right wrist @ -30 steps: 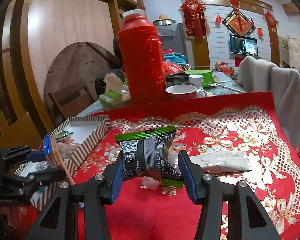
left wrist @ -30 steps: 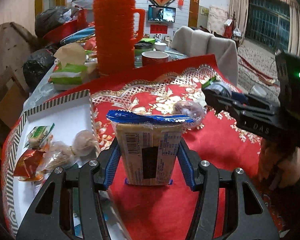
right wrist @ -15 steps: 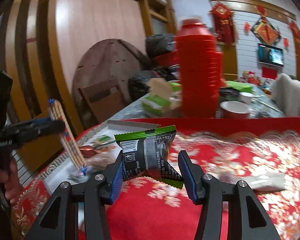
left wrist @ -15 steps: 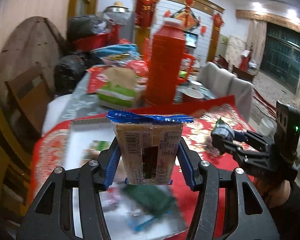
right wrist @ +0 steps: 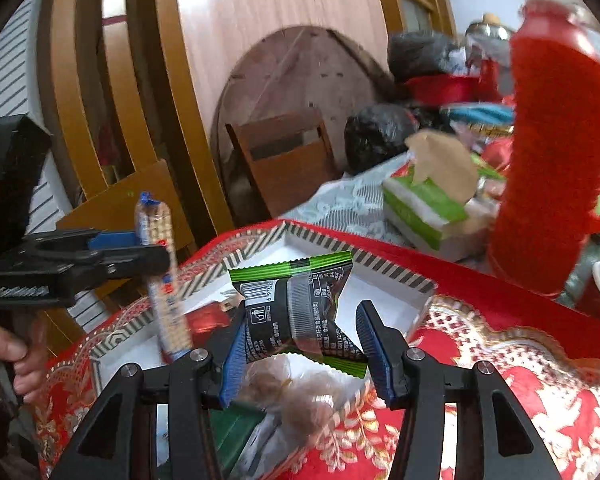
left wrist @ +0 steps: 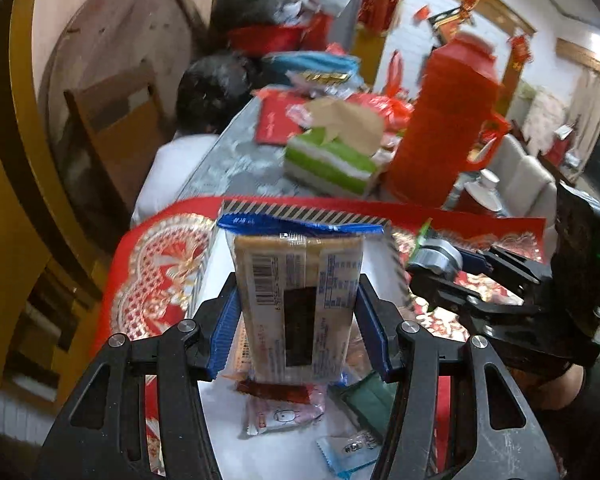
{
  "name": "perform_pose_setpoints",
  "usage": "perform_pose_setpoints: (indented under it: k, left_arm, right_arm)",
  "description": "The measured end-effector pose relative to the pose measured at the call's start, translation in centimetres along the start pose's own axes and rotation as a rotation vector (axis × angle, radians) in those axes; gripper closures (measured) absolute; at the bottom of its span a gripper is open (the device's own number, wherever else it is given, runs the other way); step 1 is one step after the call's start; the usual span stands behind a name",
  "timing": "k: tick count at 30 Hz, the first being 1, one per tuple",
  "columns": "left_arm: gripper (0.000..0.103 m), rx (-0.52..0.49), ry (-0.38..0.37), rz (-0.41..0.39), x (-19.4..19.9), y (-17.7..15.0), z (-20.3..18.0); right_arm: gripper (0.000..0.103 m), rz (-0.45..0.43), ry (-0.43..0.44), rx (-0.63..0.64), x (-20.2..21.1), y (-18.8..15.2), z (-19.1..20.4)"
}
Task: Organize snacks
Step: 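Open both grippers over the striped tray to drop both packs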
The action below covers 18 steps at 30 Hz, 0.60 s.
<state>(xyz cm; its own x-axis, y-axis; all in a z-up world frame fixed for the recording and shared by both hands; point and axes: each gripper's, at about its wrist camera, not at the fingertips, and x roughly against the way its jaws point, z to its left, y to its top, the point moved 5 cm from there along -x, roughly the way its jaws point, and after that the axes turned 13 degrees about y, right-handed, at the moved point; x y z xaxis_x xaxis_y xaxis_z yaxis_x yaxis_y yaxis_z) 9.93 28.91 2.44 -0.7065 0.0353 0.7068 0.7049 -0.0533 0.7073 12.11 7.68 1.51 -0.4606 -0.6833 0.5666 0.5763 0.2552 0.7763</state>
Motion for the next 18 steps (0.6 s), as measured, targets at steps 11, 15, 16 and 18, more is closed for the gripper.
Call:
perform_pose_setpoints:
  k: [11,15,16,18]
  left_arm:
    - [0.039,0.001,0.061,0.211,-2.5,0.8,-0.6]
    - [0.032,0.068,0.106,0.242,-1.8,1.3,0.7]
    - [0.032,0.095,0.091,0.258,-1.7,1.2,0.7]
    - [0.032,0.123,0.051,0.277,-1.3,0.8,0.0]
  right_arm:
    - [0.048,0.128,0.063,-0.195,-3.1,2.2,-1.9]
    - [0.047,0.125,0.069,-0.285,-0.1,2.4,-2.8]
    - [0.047,0.118,0.067,-0.315,1.1,2.0,-3.0]
    - [0.047,0.112,0.046,-0.378,3.6,0.2,-3.3]
